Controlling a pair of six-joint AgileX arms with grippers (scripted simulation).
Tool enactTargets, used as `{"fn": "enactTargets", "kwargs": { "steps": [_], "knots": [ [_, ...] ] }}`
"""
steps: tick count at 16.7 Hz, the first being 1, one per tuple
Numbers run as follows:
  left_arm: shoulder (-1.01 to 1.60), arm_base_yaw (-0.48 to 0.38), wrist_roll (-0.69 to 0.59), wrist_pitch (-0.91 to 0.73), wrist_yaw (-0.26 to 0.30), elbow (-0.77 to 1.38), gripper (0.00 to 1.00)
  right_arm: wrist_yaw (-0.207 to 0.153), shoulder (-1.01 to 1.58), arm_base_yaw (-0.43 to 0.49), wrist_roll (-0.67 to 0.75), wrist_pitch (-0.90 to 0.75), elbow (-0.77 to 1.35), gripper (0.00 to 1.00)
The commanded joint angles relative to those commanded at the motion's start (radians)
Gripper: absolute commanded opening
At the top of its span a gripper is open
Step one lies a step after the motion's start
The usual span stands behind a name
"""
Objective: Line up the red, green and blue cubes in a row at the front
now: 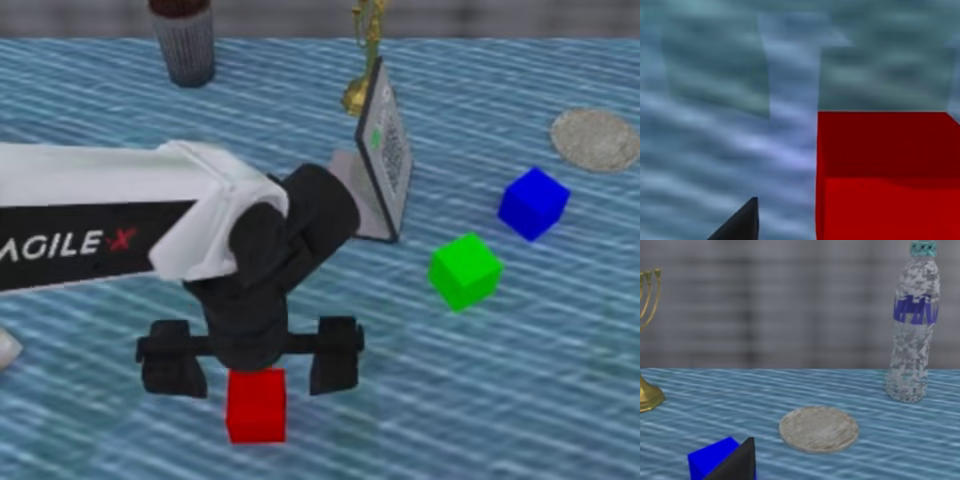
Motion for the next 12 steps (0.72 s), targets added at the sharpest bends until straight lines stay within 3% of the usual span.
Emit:
{"fn": "enactTargets", "kwargs": {
  "steps": [5,12],
  "knots": [
    [-0.07,0.011,-0.005,-0.187,0.001,0.108,1.0,0.0,0.0,0.0,0.0,0.0,0.0,1.0],
    [-0.084,0.013,-0.003,-0.191,0.0,0.107,1.0,-0.001,0.01,0.004,0.0,-0.007,0.01,1.0]
  ]
}}
